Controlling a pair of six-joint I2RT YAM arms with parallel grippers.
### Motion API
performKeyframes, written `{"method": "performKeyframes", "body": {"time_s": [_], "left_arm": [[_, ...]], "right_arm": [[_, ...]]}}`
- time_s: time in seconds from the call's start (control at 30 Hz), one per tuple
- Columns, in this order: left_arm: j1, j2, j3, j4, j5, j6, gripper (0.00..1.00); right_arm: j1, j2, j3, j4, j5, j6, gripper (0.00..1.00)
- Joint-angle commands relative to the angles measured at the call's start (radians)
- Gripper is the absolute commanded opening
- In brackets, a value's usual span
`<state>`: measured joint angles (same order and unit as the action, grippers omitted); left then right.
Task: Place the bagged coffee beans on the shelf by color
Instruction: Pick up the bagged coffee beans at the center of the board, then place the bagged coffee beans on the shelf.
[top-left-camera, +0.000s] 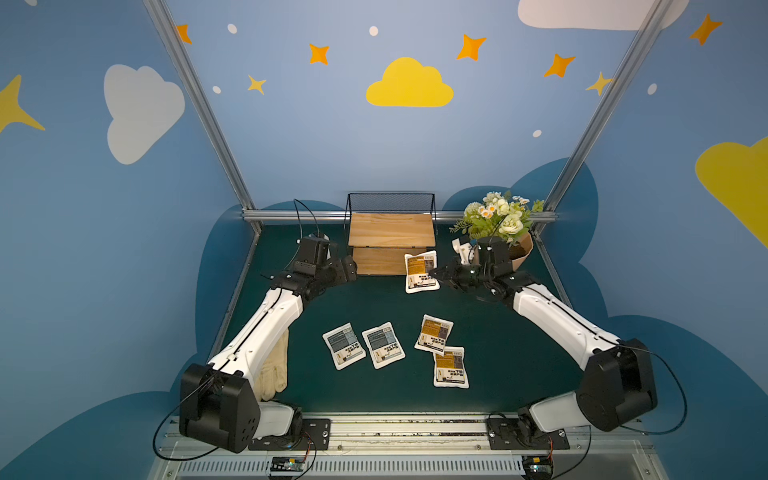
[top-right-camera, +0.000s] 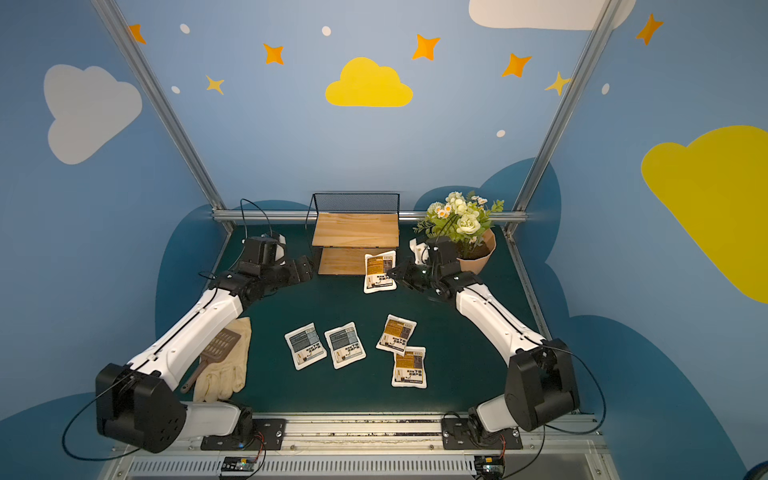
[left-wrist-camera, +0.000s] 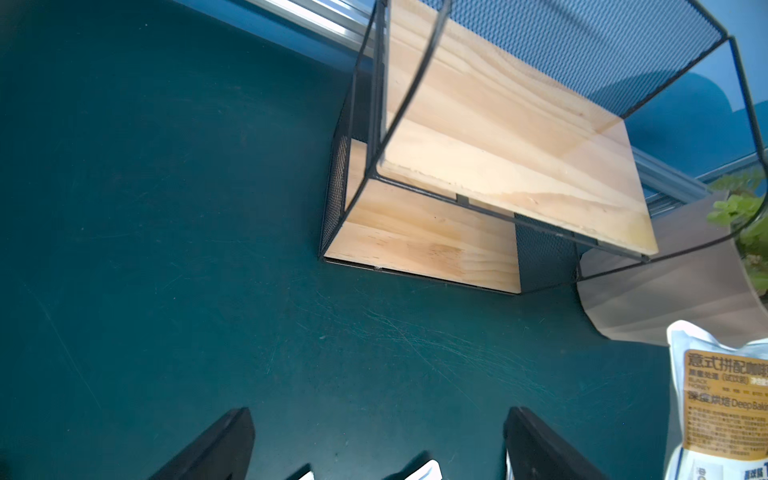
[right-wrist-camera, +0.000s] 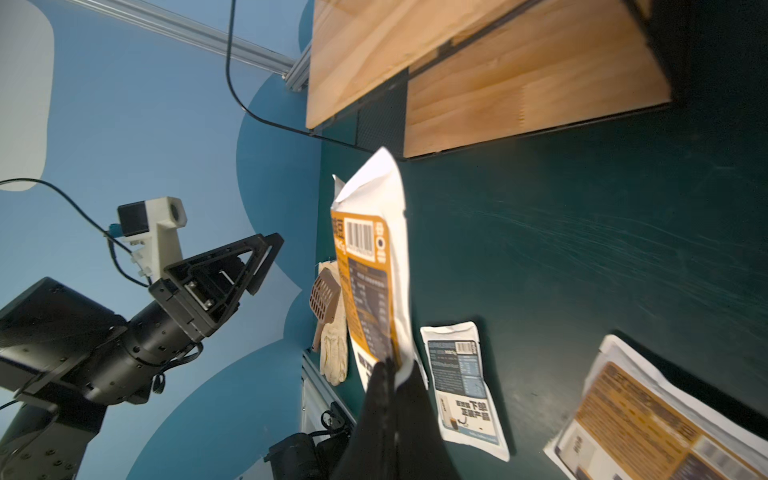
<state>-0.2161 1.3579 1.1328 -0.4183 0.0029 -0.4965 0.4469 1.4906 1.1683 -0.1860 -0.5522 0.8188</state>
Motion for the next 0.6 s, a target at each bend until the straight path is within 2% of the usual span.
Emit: {"method": "performKeyframes", "body": {"time_s": [0.0,0.3,0.57], "left_arm": [[0.069,0.019,0.045,0.005,0.074,-0.049,1.00],[0.208,0.127,0.168,0.017,0.162,-0.091,1.00],[0.242,0.202,0.214,0.024,0.205,-0.081,1.00]], "right_arm": [[0.039,0.073,0.126,-0.074,0.023,-0.028,0.00],[0.109,0.387,0.575,-0.197,0.070,-0.005,0.00],[0.114,0.665,0.943,-0.269,0.078,0.056,0.00]]}}
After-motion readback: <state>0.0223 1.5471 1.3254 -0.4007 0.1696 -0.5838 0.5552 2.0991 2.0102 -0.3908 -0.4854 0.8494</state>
